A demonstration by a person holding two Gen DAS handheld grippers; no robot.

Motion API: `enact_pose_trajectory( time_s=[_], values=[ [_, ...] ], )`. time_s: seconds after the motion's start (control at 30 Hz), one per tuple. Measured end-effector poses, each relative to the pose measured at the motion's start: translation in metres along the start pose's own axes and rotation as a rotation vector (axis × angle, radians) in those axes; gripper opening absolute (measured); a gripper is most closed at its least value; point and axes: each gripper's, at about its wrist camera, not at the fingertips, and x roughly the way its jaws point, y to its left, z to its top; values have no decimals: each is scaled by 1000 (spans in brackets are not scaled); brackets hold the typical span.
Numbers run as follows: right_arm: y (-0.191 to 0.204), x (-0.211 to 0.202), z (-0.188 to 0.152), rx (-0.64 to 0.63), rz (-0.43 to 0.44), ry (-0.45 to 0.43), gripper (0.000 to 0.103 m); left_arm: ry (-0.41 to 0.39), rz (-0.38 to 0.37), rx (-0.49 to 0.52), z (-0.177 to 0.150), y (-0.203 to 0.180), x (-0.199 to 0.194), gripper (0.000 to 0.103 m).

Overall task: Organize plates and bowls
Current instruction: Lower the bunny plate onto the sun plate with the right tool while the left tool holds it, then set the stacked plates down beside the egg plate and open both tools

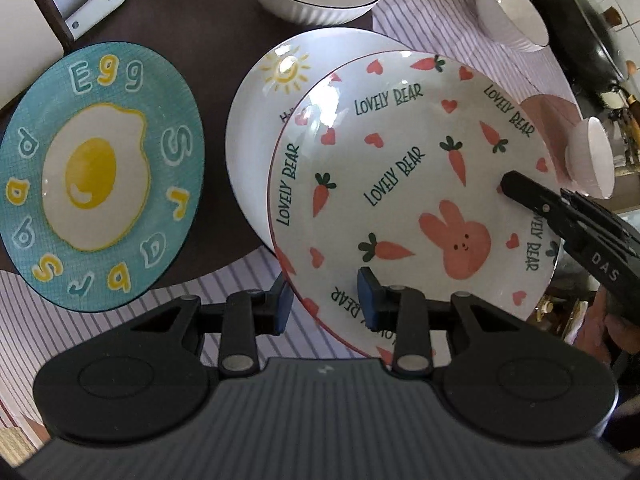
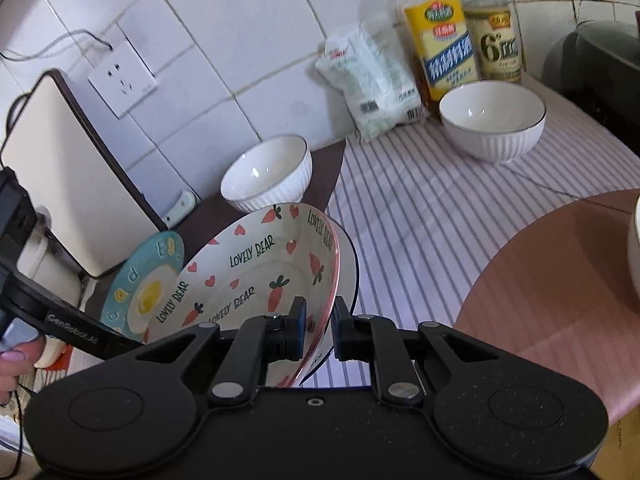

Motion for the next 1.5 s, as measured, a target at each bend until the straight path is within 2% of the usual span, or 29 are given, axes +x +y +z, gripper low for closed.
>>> enact_pose_trajectory(
  time_s=[0.27,0.53,0.7,0.83,1.1,1.27,1.4,1.5],
  values=[
    [5,19,0,22,-42,68,17,23,53,10,6,4,9,32],
    [10,32,6,-23,-59,75,18,10,97,-25,4,2,16,32],
    [25,39,11,-111,-151,96,24,-13,152,-44,7,-7,21,33],
    [21,42,15,-95,-160,123,26,-27,163,-60,6,-10,22,31],
    [27,45,15,-181,-205,192,30,-50,198,-120,-6,-14,12,28],
    [32,38,11,-222,-198,204,32,-68,198,-146,-20,-25,0,28],
    [37,20,10,-265,-214,226,33,-104,224,-118,-34,-35,-15,29],
    [46,-3,11,-290,-203,223,42,-114,255,-103,-45,-39,-24,29]
  ],
)
